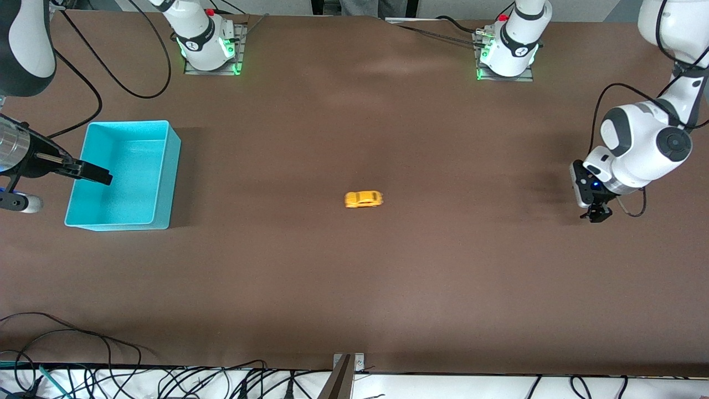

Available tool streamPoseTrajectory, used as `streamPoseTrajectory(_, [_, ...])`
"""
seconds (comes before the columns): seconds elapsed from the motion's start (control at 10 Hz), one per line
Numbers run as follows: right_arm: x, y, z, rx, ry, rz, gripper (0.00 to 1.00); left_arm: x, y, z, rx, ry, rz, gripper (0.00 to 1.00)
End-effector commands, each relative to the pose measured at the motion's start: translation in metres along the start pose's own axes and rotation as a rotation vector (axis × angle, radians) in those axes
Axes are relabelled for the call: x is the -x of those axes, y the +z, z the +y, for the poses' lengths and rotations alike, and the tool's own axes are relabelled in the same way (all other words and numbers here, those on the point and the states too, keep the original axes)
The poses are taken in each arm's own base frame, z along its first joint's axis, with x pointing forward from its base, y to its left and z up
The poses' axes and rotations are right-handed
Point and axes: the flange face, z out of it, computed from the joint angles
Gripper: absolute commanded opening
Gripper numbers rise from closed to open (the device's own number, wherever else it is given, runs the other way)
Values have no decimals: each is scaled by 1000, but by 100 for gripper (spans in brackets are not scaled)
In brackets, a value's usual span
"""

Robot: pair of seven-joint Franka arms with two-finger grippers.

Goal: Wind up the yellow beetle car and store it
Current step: 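Reach the right gripper to the car while the left gripper retracts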

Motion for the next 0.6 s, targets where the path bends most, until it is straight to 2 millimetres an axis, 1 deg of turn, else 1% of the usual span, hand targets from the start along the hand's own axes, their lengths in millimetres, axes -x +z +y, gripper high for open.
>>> streamPoseTrajectory(0.0, [5, -2, 4, -1, -92, -8, 100, -4, -40, 4, -48, -9, 6, 100])
streamPoseTrajectory(0.1, [5, -2, 3, -5, -155, -5, 100, -11, -63, 3, -69, 4, 5, 100])
streamPoseTrajectory(0.2, [5, -1, 1, -7, -248, -9, 100, -17, -90, 4, -76, 15, 6, 100])
streamPoseTrajectory(0.4, [3, 12, 0, -14, -485, -30, 100, -26, -142, 8, -125, 32, 3, 100])
streamPoseTrajectory(0.5, [2, 22, -4, -43, -621, -38, 100, -28, -163, 10, -145, 37, 2, 100])
